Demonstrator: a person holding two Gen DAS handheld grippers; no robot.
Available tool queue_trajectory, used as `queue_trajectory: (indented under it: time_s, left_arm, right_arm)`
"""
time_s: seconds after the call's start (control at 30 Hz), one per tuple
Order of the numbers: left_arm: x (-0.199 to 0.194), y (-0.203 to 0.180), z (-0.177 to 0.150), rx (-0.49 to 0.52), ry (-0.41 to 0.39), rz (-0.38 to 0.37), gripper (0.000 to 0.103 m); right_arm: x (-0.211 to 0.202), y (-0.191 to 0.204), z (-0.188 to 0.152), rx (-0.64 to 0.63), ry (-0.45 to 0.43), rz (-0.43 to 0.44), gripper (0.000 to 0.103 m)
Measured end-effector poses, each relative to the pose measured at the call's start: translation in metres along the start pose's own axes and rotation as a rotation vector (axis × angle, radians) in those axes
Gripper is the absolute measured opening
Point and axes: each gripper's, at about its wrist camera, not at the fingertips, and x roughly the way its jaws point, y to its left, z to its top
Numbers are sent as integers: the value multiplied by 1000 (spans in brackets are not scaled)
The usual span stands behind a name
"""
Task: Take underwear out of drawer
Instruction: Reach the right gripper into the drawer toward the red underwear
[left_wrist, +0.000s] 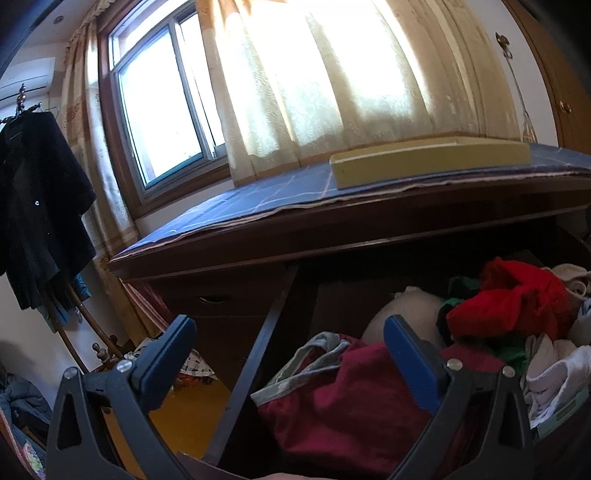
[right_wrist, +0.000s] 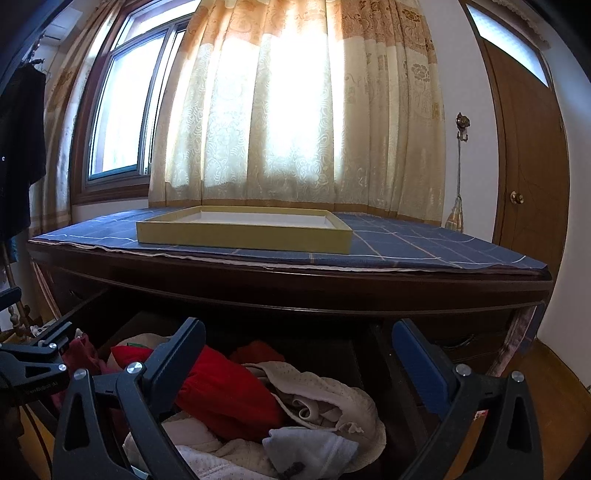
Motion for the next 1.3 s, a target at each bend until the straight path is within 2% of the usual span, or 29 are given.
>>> queue_trajectory:
  time_s: [0.13,0.33,0.63,0.77,1.0,1.3]
  left_arm:
    - [3,1,4,-3,39,-34,103]
    - [9,7,13,-89,138,-123,103]
    - [10,-7,19,-34,147,-97,103]
    - [14,-11,18,-19,159,-110,103]
    - [16,-8,14,-47,162,-99,103]
    - [20,-5,14,-71,191,-120,103]
  right_arm:
    - [1,-3,1,13,9,9,102]
    - [1,-14,6,64,42,12,102]
    - [0,-46,5,203,142,37,102]
    - [-11,-47,2,192,128,53,102]
    - [-2,-39,-10,178,207,190,102]
    - [-10,-12,-12,67,172,297,102]
